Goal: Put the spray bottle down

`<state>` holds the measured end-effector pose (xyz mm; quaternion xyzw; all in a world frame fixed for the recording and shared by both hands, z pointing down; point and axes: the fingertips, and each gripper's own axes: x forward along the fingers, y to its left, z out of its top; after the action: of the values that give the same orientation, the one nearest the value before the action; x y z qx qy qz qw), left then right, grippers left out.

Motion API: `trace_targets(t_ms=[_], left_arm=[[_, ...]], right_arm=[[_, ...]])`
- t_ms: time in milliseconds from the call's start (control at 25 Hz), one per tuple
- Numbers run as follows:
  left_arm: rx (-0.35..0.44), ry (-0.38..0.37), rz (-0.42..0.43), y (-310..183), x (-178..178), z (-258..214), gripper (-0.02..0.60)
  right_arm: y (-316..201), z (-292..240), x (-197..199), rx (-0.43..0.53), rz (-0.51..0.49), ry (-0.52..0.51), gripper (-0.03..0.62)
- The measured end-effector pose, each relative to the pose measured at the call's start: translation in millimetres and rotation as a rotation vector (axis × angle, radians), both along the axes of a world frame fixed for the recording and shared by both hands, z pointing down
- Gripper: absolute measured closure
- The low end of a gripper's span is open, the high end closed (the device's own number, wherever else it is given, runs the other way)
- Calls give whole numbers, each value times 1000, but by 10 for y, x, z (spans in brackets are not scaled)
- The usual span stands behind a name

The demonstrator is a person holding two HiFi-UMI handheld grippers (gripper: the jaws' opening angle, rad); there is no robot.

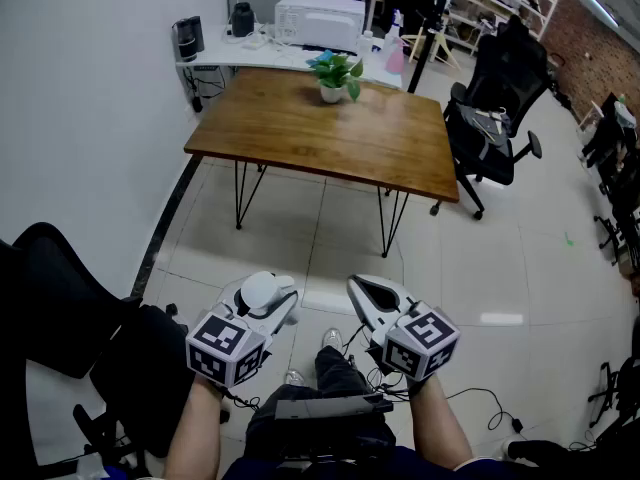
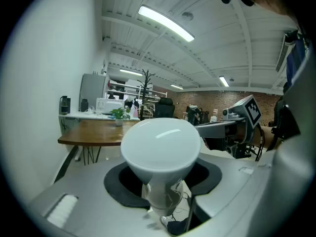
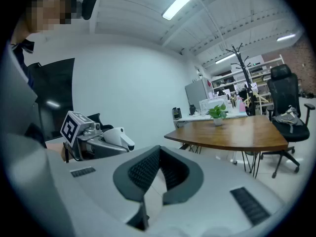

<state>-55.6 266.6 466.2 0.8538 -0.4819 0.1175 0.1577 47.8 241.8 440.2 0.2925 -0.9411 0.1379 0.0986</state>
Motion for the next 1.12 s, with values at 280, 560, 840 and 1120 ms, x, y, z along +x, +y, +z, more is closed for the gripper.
trace_targets(t_ms=[280,560,840,1120], left_arm=[[16,-6,10,-224,71,-54,376],[45,-11,19,-697,139,-176,376],[108,-38,7,-1307,195,-385,376],[165,-38,-27,-1823,301,-660,376]], right_arm=[[-206,-43,37,11,6,-8,592],[-681,-147,77,39,10,-27,592],[-1281,-352,121,100,-3,-60,592],[-1802,-599,207,161,-44,-61,592]])
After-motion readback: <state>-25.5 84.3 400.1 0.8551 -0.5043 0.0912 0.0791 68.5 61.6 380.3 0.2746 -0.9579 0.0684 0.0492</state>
